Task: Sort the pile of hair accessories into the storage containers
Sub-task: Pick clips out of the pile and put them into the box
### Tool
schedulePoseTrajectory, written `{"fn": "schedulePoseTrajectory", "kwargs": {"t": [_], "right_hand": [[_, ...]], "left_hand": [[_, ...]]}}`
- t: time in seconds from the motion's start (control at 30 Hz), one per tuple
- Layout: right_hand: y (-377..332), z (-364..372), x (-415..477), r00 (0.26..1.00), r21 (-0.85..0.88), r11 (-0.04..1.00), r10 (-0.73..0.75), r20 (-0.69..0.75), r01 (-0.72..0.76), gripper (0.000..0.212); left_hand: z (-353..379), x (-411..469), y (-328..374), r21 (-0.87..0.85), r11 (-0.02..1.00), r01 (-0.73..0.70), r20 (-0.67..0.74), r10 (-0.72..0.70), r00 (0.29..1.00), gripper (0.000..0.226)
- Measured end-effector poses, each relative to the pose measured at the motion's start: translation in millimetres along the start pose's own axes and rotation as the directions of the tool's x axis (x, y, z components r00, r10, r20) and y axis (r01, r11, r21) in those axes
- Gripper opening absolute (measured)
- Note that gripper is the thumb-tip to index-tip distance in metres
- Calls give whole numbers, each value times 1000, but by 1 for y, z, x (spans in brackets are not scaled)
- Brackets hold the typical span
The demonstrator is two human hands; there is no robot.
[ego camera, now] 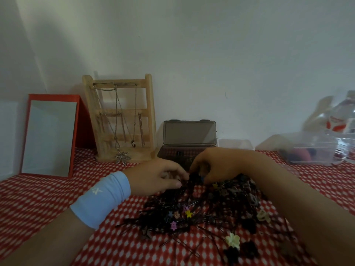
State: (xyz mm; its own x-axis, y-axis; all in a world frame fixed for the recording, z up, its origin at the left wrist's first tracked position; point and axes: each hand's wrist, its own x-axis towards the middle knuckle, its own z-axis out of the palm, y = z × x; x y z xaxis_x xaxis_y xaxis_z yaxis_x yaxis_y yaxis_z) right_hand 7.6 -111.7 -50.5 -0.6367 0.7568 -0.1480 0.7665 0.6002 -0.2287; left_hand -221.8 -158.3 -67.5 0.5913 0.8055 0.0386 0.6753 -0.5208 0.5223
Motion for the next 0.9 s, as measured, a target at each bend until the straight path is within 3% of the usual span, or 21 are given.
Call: {"fn": "schedulePoseTrajectory", "kwargs": {"t": [0.13,0.37,0.57,0.7,0.9], "right_hand": [[3,-5,-5,999,18,999,46,0,-46,19],[-8,-9,-6,997,-1,1000,-13,-82,13,19],[-19,12,6,994,-13,997,-70,85,71,16],[-14,15,9,998,-79,996,-41,52,45,14],[-12,16,9,996,-4,998,-68,54,68,16]], "left_hand": [[0,0,4,-7,1000,-5,-27,5,1000,8],[1,-1,10,146,987,-59,110,43,993,18],[8,-1,13,263,962,-71,223,11,975,20],[7,0,10,258,963,-77,220,19,975,18],[5,0,6,233,970,-75,250,15,968,20]]}}
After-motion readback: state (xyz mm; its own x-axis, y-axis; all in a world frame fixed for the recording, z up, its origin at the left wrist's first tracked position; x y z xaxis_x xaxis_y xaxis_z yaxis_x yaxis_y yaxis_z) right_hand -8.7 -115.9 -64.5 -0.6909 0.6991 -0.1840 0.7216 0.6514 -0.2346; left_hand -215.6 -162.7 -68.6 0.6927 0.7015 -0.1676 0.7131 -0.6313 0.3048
